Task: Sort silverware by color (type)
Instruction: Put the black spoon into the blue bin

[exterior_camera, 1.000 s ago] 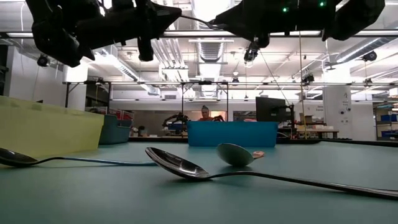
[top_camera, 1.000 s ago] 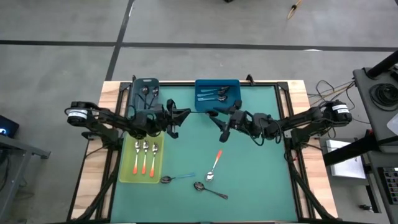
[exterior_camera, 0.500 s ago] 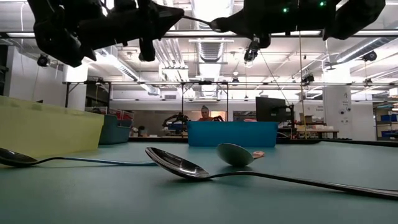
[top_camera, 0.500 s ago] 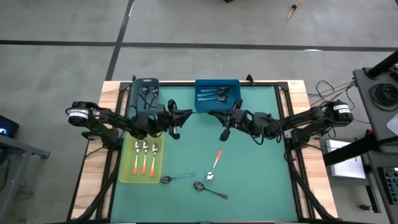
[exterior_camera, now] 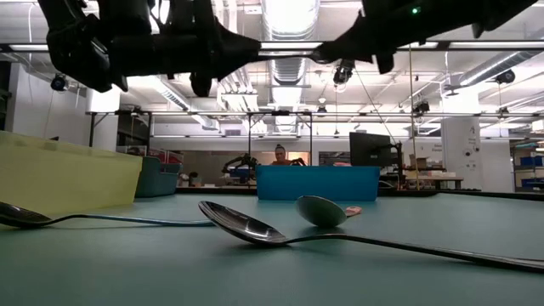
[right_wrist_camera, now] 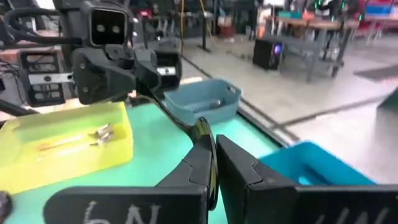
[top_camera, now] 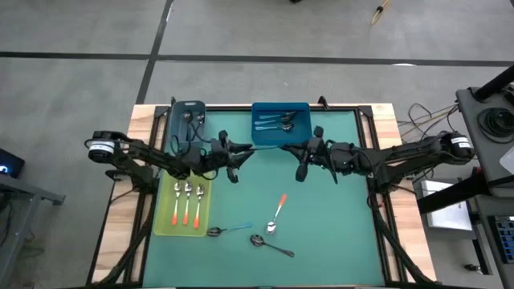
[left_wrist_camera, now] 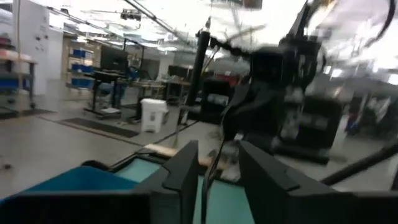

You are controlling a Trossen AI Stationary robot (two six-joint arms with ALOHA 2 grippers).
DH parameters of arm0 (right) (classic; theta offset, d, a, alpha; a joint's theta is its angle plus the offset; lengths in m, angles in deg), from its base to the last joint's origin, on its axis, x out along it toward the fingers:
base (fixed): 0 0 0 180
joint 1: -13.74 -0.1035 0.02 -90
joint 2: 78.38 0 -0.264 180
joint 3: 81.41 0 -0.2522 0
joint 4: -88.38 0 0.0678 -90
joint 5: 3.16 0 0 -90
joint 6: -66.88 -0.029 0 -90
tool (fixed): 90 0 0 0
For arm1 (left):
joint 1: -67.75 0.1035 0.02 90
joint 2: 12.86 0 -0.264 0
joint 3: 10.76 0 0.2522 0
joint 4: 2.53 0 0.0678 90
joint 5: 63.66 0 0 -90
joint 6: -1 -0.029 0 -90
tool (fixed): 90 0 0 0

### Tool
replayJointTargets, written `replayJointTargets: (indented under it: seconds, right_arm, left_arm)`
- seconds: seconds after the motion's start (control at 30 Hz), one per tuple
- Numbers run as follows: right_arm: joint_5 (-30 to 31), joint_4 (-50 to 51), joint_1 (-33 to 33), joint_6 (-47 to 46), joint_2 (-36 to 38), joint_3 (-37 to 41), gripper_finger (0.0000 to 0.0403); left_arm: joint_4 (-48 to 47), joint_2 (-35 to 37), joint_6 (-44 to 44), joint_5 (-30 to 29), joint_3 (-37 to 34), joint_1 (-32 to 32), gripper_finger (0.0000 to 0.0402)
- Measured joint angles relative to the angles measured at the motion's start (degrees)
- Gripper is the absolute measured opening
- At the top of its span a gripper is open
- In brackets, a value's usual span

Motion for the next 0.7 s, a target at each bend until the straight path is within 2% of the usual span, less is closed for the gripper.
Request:
replayJointTargets:
  seconds: [0.1, 0.37, 0.5, 0.7]
  right_arm:
    - [0.22, 6.24, -0.02, -2.93, 2.80, 0.00, 0.0009]
    - [4.18, 21.71, 0.74, -9.76, 7.88, 0.01, 0.0009]
    - [4.00, 24.83, 2.55, -10.51, 7.76, -0.06, 0.0009]
    - [3.96, 36.67, 5.46, -11.68, 4.08, -6.60, 0.0009]
  left_arm:
    - [-2.53, 0.00, -3.70, -1.77, 0.00, -0.03, 0.0122]
    - [-11.34, 0.00, -7.38, -11.32, 0.18, 0.00, 0.0170]
    - [-23.91, 0.02, -7.05, -17.74, 3.20, 0.00, 0.0185]
    - [-44.50, -0.04, -7.31, -17.78, 13.13, -0.53, 0.0200]
